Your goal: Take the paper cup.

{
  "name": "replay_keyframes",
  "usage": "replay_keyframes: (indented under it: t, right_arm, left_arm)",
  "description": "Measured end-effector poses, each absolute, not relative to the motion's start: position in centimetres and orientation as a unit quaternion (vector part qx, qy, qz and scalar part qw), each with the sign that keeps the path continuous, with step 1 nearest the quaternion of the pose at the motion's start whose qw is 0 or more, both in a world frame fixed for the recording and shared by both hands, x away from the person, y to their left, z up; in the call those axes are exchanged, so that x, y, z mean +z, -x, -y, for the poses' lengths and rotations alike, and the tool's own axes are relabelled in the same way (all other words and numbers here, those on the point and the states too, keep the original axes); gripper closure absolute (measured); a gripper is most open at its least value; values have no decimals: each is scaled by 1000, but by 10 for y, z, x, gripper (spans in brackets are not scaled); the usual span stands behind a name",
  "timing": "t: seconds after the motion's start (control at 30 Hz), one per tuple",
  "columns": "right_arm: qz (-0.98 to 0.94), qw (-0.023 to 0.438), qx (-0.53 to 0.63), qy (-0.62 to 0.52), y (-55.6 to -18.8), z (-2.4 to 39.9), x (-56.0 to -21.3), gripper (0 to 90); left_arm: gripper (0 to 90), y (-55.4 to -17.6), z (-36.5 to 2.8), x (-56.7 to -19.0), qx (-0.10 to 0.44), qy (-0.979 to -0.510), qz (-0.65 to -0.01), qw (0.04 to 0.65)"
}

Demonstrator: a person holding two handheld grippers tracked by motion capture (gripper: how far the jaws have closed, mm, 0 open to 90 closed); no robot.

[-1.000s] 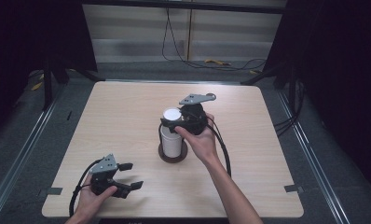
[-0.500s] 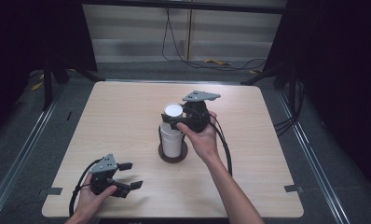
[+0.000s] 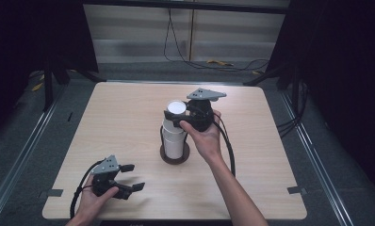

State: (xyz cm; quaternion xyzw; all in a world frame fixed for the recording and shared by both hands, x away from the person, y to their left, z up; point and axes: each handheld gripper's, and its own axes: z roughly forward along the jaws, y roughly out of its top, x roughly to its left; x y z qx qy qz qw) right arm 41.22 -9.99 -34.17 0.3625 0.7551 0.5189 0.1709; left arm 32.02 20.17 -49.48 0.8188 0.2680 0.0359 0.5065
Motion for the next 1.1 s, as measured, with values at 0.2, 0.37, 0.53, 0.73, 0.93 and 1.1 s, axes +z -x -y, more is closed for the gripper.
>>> replay_keyframes:
  t: [0.2,0.37,0.53,0.73,0.93,1.1]
  right_arm:
    - [-750,170,528,-361,-411,102,-337,340]
    - [-745,163,542,-353,-411,102,-332,340]
    - [-741,156,549,-354,-411,102,-331,341]
    - [-733,159,559,-353,-410,105,-326,344]
    - [-726,144,574,-350,-409,110,-321,345]
    - [-720,146,581,-350,-409,113,-317,346]
  left_arm:
    - [168,-321,-202,-495,37,-819,-269,506]
    - [168,-321,-202,-495,37,-819,-268,506]
    - [168,-320,-201,-495,37,-820,-267,505]
    - [168,-321,-201,-496,36,-820,-265,506]
    - [168,-320,-201,-497,40,-820,-261,508]
    - [168,-321,-200,-497,39,-819,-263,509]
